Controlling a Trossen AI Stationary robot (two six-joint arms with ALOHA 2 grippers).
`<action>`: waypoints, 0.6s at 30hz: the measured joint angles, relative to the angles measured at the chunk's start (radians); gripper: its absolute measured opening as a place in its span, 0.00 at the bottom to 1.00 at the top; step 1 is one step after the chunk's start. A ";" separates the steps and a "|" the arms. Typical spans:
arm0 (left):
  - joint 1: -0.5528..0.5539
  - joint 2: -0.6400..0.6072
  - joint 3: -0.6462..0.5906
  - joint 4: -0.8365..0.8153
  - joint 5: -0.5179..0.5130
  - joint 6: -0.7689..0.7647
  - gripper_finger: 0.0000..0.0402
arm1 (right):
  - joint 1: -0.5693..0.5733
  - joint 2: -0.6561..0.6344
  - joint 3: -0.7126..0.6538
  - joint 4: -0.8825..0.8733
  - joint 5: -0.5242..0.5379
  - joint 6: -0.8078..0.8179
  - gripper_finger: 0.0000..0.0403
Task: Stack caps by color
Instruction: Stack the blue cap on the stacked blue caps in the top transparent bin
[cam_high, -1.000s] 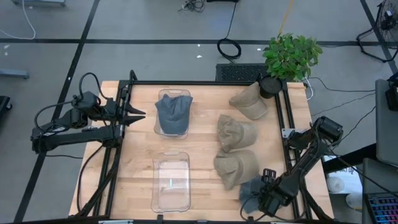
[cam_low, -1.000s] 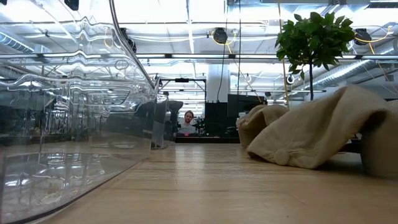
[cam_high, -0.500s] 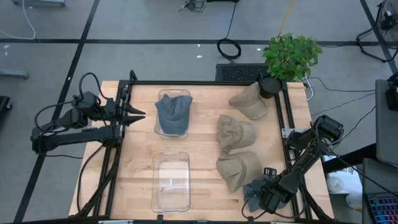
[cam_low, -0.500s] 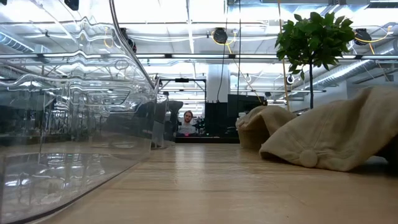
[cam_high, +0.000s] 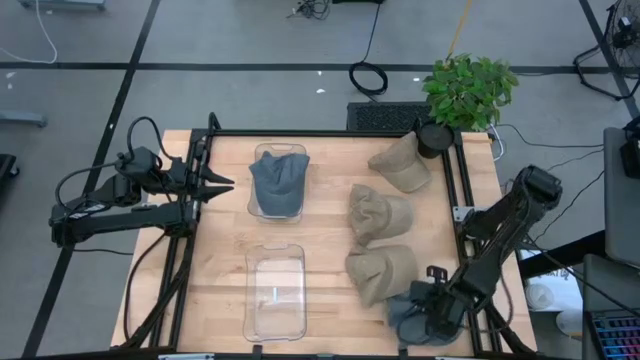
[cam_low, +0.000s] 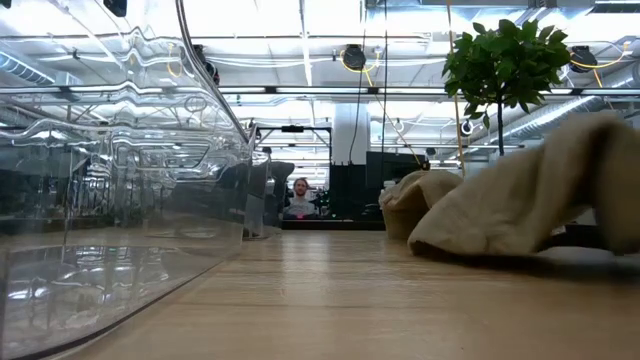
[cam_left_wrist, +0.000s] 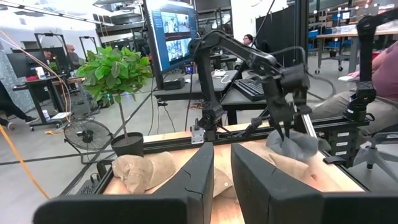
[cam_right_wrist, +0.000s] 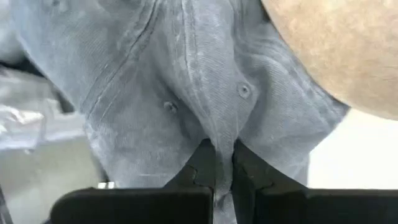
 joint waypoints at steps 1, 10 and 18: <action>0.000 0.000 0.000 0.000 0.000 0.000 0.15 | 0.000 -0.026 0.000 -0.002 0.020 0.000 0.02; 0.000 0.000 0.000 0.000 0.000 0.000 0.15 | 0.002 -0.215 0.001 0.003 0.110 -0.031 0.02; 0.000 0.000 0.000 0.000 0.000 0.000 0.15 | 0.002 -0.295 0.002 0.077 0.034 -0.046 0.02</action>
